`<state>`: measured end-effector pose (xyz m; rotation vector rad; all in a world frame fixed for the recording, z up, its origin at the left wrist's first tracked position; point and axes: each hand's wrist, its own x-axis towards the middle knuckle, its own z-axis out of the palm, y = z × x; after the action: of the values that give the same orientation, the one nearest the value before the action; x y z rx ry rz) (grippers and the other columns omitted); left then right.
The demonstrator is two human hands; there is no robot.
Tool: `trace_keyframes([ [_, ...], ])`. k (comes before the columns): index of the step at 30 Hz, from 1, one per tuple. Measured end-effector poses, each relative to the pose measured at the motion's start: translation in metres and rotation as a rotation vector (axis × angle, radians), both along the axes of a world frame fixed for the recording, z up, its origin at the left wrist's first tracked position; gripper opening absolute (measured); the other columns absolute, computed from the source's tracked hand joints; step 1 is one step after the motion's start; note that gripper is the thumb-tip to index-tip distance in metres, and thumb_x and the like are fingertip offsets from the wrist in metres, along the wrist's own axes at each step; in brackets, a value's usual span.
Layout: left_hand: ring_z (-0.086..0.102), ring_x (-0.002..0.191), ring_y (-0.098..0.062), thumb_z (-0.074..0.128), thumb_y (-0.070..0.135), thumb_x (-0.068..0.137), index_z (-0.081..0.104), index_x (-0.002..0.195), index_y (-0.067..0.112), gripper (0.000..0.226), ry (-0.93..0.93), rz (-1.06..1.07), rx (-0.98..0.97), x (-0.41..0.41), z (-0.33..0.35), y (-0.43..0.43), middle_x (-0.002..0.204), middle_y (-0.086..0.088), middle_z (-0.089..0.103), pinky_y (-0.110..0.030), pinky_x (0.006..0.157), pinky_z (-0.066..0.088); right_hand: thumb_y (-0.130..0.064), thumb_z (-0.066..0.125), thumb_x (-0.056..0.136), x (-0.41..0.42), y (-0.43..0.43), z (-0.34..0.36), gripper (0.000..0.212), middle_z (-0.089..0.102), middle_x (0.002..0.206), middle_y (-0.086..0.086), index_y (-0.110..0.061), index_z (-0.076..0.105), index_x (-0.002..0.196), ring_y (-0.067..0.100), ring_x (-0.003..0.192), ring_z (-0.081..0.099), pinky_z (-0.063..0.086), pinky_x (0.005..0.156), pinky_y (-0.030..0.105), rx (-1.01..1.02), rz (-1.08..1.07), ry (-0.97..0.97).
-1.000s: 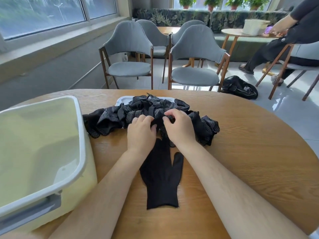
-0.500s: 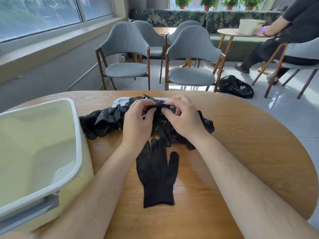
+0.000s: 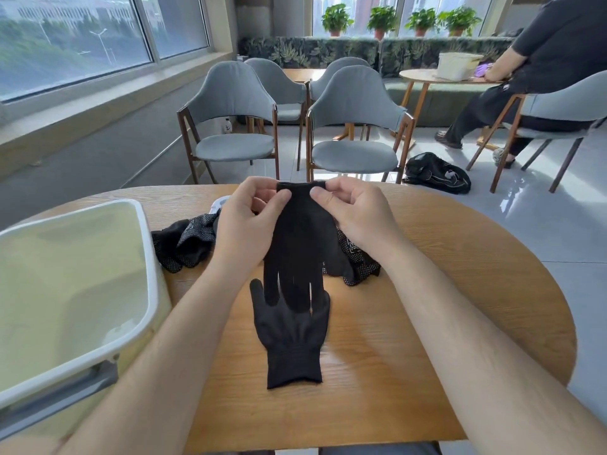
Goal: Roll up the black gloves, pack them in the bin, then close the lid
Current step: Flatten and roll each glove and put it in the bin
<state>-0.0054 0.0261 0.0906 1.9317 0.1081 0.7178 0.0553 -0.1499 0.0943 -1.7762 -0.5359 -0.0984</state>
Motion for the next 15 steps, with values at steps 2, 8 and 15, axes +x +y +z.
trace_keyframes([
  [2,0.053,0.07,0.002,0.07,0.029,0.094,0.071,0.107,0.028,0.013,0.05,-0.011,0.075,-0.006,-0.004,0.002,0.082,0.016,0.063,-0.008,0.064,0.043,-0.031,0.07,0.098,-0.003,-0.004,-0.004,0.014,0.079,0.09,-0.005,-0.02,0.076,0.104,0.013,0.082,0.075,0.061,0.081,0.038,-0.056,0.066,0.044],
  [8,0.066,0.065,0.0,0.068,0.024,0.095,0.067,0.098,0.029,0.006,0.164,0.001,0.105,-0.012,-0.011,0.004,0.086,0.01,0.071,-0.013,0.06,0.044,-0.019,0.071,0.097,-0.01,0.0,-0.01,0.015,0.075,0.085,-0.006,-0.014,0.07,0.11,0.01,0.061,0.072,0.047,0.054,0.021,-0.202,0.085,0.169],
  [15,0.066,0.091,0.001,0.069,0.021,0.095,0.067,0.101,0.024,0.007,-0.046,0.008,0.181,-0.029,0.007,0.006,0.1,0.01,0.07,-0.01,0.077,0.049,-0.017,0.072,0.095,-0.023,0.004,0.0,0.012,0.077,0.098,-0.008,-0.021,0.077,0.105,0.007,0.094,0.072,0.061,0.083,0.029,-0.057,-0.015,-0.17],
])
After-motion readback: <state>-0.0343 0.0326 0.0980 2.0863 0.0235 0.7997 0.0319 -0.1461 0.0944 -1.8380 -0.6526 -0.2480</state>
